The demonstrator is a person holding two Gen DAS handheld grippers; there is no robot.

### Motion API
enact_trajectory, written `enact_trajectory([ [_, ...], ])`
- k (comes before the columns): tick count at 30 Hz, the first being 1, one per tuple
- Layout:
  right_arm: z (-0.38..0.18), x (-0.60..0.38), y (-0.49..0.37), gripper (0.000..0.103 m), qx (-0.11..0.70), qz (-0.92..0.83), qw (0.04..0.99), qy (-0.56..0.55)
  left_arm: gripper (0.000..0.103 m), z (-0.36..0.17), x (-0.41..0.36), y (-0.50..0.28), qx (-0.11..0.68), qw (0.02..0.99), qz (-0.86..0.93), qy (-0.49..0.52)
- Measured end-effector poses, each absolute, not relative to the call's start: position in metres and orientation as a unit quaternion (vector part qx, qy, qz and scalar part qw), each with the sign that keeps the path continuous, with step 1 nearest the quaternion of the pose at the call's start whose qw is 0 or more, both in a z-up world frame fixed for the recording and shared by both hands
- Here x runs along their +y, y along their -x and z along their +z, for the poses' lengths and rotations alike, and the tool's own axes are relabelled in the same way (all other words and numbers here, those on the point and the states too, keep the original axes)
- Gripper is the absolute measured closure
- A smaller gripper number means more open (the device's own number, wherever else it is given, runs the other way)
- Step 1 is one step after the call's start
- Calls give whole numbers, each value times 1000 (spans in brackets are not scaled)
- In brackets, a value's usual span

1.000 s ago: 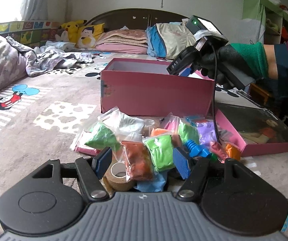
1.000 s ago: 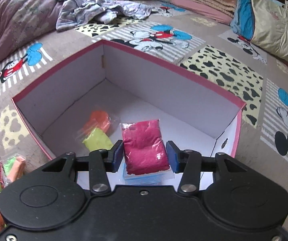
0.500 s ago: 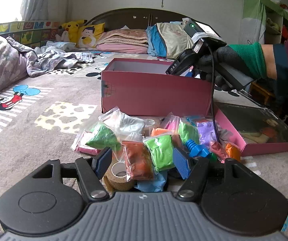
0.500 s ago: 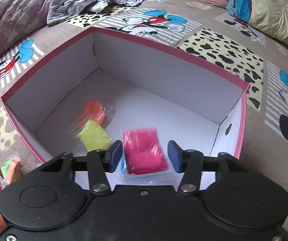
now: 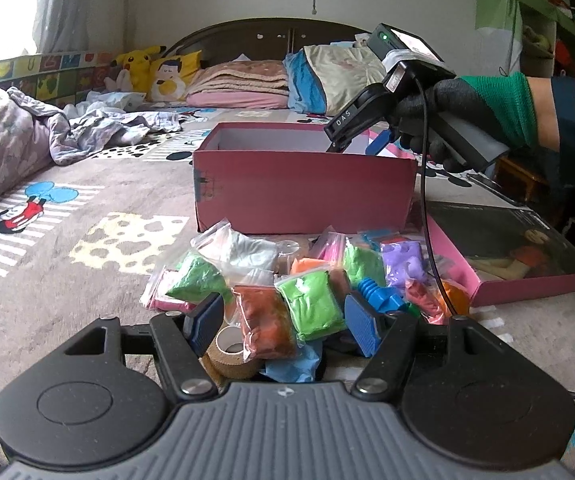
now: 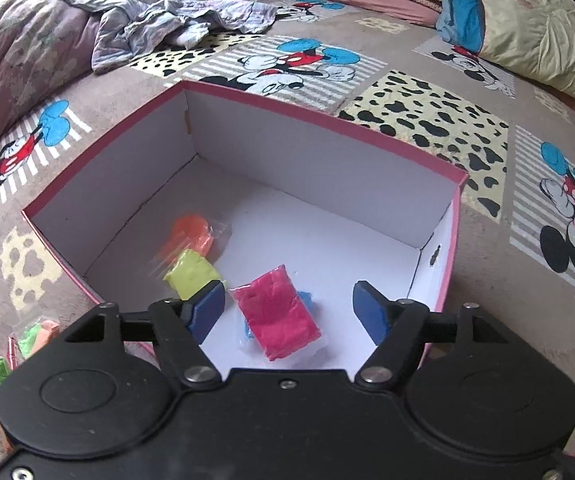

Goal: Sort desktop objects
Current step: 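Lower the pink packet into the shoebox and open the right tool, then move both tools to the edges of the lid with the album cover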

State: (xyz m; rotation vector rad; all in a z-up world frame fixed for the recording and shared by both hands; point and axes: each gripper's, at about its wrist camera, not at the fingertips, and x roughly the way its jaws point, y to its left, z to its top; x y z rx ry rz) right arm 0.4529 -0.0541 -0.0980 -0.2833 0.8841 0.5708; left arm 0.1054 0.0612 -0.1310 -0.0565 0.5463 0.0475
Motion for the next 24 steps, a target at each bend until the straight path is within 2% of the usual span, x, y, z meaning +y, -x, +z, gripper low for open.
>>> enact_trajectory([
  [19,-72,-90,-423,25,393,258,877,99,37,-122,51,-110,273,962,25,1],
  [24,-67,-107,-415,17,387,253,883,85,37,-119,44,-114,275,961,26,-7],
])
